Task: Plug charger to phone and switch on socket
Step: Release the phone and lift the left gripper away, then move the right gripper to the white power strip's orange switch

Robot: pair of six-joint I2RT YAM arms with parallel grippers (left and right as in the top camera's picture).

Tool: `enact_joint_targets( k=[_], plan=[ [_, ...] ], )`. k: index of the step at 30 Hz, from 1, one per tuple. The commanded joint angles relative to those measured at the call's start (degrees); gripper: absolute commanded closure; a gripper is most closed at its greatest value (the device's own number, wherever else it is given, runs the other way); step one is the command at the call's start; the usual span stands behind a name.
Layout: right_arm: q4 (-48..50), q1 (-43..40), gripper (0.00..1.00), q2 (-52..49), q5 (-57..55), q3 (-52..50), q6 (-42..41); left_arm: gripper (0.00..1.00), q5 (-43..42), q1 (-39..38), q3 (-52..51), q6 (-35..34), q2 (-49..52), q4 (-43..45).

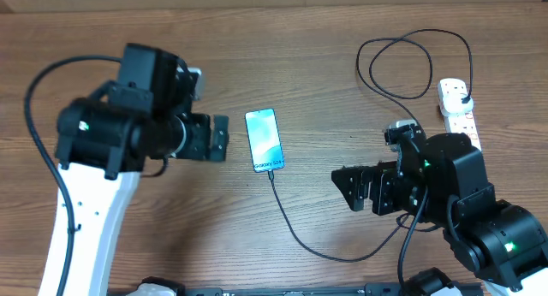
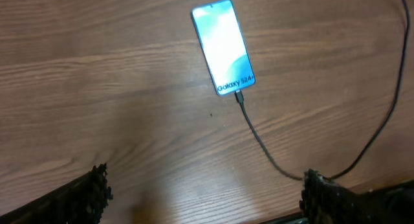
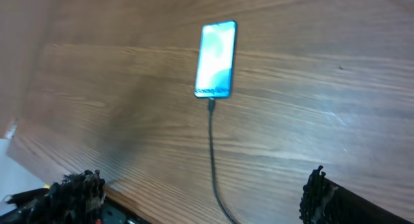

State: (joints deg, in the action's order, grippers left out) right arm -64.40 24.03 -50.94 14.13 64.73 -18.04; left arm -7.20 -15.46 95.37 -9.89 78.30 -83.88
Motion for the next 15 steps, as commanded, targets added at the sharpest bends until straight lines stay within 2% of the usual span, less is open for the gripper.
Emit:
enact_joint_targets(
  k=[1,5,8,15],
  plan=[
    [-1.1,-0.3,0.0,0.9,-4.7,1.4,-0.7,0.0,0.6,-0.7,-6.1,2.3,-4.1,2.3],
    [-1.5,-0.3,0.0,0.9,-11.0,1.4,-4.5,0.0,-0.6,-0.8,-11.9,3.9,-6.9,6.2],
    [-1.7,-0.3,0.0,0.7,-17.3,1.4,-4.7,0.0,-5.2,-0.7,-13.9,7.8,-6.9,7.8],
    [-1.5,-0.3,0.0,-0.7,-28.4,1.4,-9.0,0.0,-5.5,-0.7,-14.3,8.0,-4.5,8.2]
  ],
)
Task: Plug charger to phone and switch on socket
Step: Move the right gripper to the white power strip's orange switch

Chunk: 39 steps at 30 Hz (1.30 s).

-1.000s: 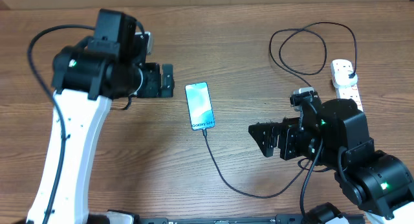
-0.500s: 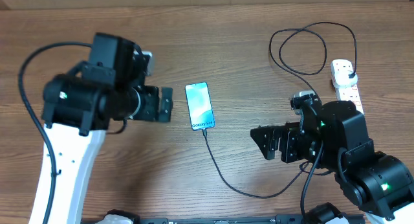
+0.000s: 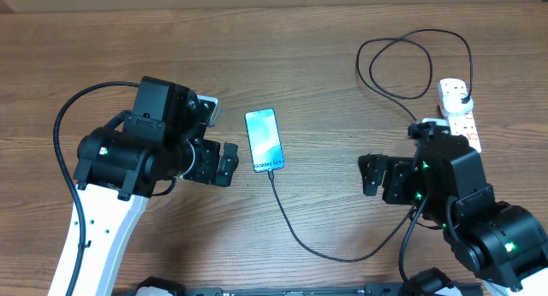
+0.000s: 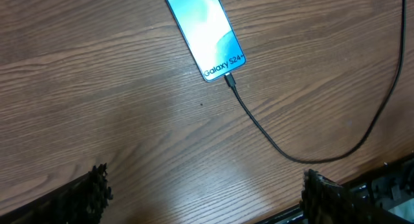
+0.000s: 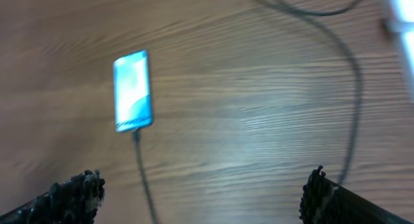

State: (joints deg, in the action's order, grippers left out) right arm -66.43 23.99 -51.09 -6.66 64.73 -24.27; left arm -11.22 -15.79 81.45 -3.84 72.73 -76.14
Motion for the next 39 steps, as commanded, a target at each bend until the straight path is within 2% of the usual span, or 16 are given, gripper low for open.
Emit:
enact_joint_targets(
  k=[1,5,9,15,20,26,30,35,37,39],
  plan=[
    [0.8,-0.2,0.0,-0.8,-8.3,1.4,-2.8,0.0,-1.5,-0.4,-0.3,1.9,1.5,0.4],
    [2.1,-0.6,0.0,-3.4,-12.0,1.4,-2.8,0.01,-1.5,-0.4,-0.3,1.9,3.3,0.3],
    [4.7,-4.6,0.0,-7.5,-13.1,1.4,-2.3,0.0,-1.4,-0.4,-0.3,2.0,5.2,0.3],
    [9.6,-16.8,0.0,-12.3,-8.1,1.4,1.0,0.0,-3.0,-0.4,-0.3,1.5,7.5,-0.7],
    [11.9,-28.2,0.0,-15.9,-2.5,1.4,4.6,0.0,-7.9,-0.4,-0.3,8.0,7.3,0.5],
    [17.2,-40.8,0.0,-21.0,5.1,1.4,9.6,0.01,-8.3,-0.4,-0.3,12.1,7.3,2.7],
    [21.4,-45.7,0.0,-25.6,7.0,1.4,9.6,0.0,-8.3,-0.4,-0.3,12.2,7.3,4.2],
    [28.3,-48.0,0.0,-32.6,6.8,1.4,9.5,0.01,-8.3,-0.4,-0.3,12.2,7.3,4.6],
    [31.5,-48.2,0.07,-35.5,6.8,1.4,9.3,0.01,-8.3,-0.4,-0.3,12.1,7.3,4.6],
    [34.7,-48.2,0.24,-38.0,6.8,1.4,9.3,0.01,-8.4,-0.4,-0.3,11.9,7.3,4.6]
  ],
)
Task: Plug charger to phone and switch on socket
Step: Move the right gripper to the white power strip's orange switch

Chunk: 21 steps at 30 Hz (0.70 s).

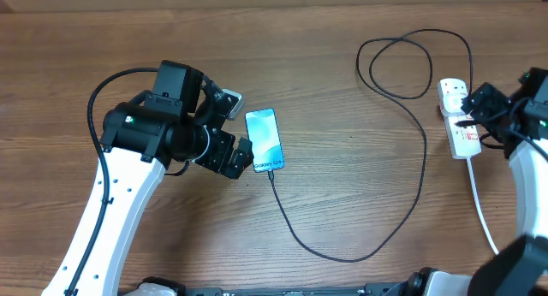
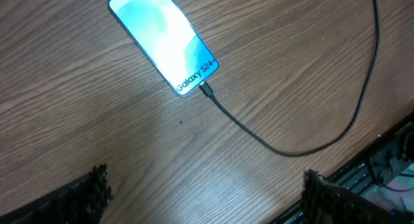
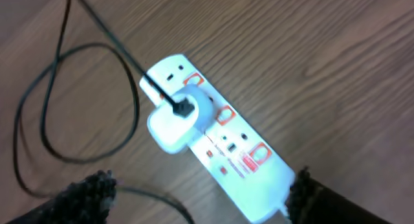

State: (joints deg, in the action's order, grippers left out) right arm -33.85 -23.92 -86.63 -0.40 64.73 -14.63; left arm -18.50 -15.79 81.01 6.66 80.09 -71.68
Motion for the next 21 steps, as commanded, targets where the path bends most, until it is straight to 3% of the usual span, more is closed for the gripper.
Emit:
enact_joint_targets(
  k=[1,4,8,13,21],
  plan=[
    [3.4,-0.3,0.32,-3.5,0.6,1.4,-0.3,0.01,-1.0,-0.4,0.1,0.9,-0.1,0.1],
    [7.1,-0.3,0.6,-5.8,0.6,1.4,-0.3,0.01,-1.1,-0.4,0.1,0.4,-0.1,-0.1],
    [9.8,-0.5,0.65,-7.4,0.6,1.4,-0.4,0.0,-1.1,-0.4,0.1,0.0,-0.1,-0.1],
    [10.6,-2.9,0.93,-7.7,0.8,1.4,-3.0,0.01,-1.1,-0.4,0.1,0.0,-0.1,-0.1],
    [11.9,-6.7,0.96,-7.8,8.9,1.4,-3.3,0.0,-1.1,-0.4,0.1,-0.3,-0.1,0.1]
  ],
)
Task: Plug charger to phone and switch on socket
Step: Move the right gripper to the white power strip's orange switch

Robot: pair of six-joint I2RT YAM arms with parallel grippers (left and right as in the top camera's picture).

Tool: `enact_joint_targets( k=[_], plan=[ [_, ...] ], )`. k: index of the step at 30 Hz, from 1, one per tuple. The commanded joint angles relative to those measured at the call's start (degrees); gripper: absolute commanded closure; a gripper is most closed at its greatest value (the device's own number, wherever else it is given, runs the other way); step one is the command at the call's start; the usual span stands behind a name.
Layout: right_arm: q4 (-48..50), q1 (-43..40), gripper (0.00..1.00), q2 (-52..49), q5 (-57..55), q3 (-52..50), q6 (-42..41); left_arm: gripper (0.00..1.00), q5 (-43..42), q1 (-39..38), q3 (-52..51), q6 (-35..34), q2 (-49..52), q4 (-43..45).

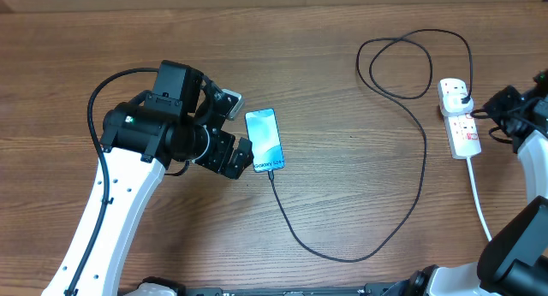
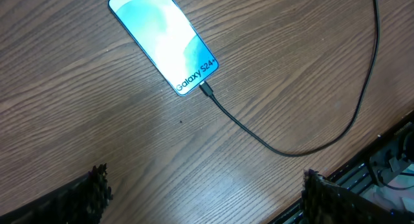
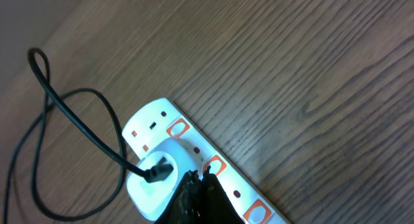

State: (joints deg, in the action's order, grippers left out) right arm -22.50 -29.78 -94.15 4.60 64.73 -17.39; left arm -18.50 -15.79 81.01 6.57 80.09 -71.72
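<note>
The phone [image 1: 264, 140] lies face up with its screen lit, and the black charger cable [image 1: 295, 232] is plugged into its lower end [image 2: 206, 89]. The cable loops across the table to a white adapter [image 3: 150, 185] seated in the white power strip [image 1: 462, 125]. My left gripper [image 1: 238, 156] hovers open just left of the phone [image 2: 165, 39]. My right gripper [image 3: 198, 180] is shut, its tips down at the strip [image 3: 187, 136] beside the adapter, by an orange switch [image 3: 213, 166]. Whether the tips touch the switch cannot be told.
The strip's own white lead [image 1: 479, 210] runs toward the table's front edge at the right. The cable's loops [image 1: 402, 65] lie at the back, left of the strip. The table's front edge [image 2: 381, 146] shows in the left wrist view.
My right gripper was open above the power strip; now it is shut and lower, tips beside the adapter. The left arm, phone and cable have not moved.
Both grippers stood open on either side of the phone, cable plugged in. The right arm then sat further right and the left nearer the phone. Later the right gripper was open over the power strip, and now it is shut at the strip.
</note>
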Motion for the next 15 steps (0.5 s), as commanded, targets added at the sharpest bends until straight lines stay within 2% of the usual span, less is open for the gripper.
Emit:
enact_joint_targets(
  k=[1,15],
  plan=[
    [0.6,-1.1,0.96,-0.3,4.3,1.4,-0.5,0.01,-1.1,-0.4,0.1,-0.2,-0.1,0.1],
    [1.0,-1.1,0.96,-7.6,10.1,1.4,-0.8,0.0,-1.0,-0.4,0.1,-0.2,-0.1,0.4]
  ],
)
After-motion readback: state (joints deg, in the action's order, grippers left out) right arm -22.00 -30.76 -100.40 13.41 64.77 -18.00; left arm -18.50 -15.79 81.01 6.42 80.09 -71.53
